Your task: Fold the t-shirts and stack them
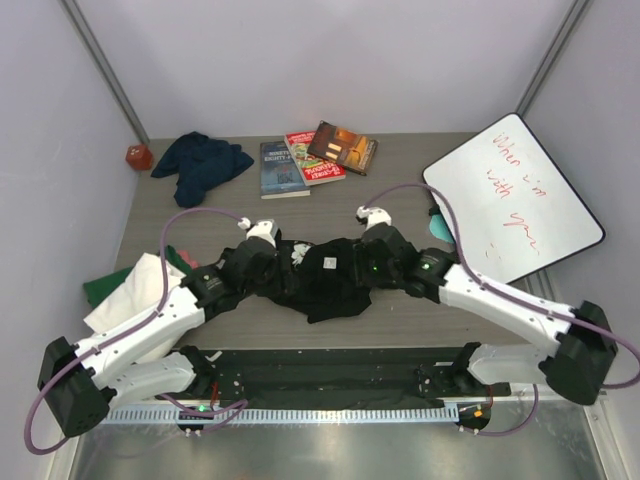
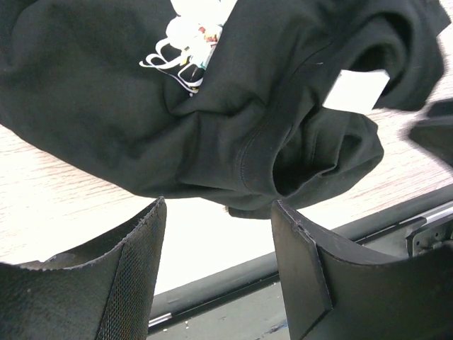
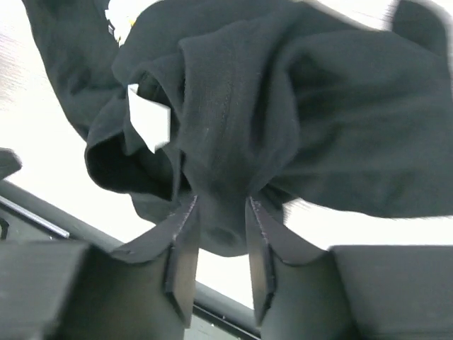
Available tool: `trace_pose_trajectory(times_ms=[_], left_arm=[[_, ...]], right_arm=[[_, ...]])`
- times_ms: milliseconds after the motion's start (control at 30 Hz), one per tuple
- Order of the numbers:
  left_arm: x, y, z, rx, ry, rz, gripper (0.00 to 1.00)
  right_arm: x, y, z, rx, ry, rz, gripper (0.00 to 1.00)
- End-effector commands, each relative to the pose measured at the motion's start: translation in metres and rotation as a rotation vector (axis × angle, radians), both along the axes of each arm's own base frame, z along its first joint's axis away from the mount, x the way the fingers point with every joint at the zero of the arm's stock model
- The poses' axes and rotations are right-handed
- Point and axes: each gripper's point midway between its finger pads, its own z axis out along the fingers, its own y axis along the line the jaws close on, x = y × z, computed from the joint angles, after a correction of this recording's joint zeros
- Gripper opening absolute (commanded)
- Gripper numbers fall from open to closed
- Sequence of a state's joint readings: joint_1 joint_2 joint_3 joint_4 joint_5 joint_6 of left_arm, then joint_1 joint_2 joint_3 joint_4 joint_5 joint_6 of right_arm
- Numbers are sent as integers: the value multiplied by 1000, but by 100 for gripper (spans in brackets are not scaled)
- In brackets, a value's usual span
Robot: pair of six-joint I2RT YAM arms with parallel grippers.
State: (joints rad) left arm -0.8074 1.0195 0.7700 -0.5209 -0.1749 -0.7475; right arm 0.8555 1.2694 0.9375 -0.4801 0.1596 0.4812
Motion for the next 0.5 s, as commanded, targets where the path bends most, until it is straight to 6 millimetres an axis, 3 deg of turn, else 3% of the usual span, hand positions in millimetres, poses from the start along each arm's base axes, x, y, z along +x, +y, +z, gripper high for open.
trace_pose_trajectory(times_ms=[0, 33, 100, 200, 300, 333, 467], left_arm=[[7, -4, 5, -4, -24, -4, 62], [8, -5, 5, -5, -22, -4, 62], [9, -8, 5, -13, -23, -12, 62], [9, -11, 2, -11, -12, -18, 61], [8, -12, -1, -10, -4, -23, 61], [8, -12, -2, -9, -3, -23, 61], [6, -8, 1, -13, -10, -21, 61]], right_arm=[[12, -37, 56, 96, -221, -173, 39], [11, -49, 69, 121, -262, -218, 42], [13, -79, 62, 47, -298, -328, 47], [11, -103, 48, -26, -290, -417, 47], [10, -110, 26, -106, -246, -440, 48], [10, -110, 21, -126, -234, -443, 54], [12, -110, -8, -210, -176, -455, 54]])
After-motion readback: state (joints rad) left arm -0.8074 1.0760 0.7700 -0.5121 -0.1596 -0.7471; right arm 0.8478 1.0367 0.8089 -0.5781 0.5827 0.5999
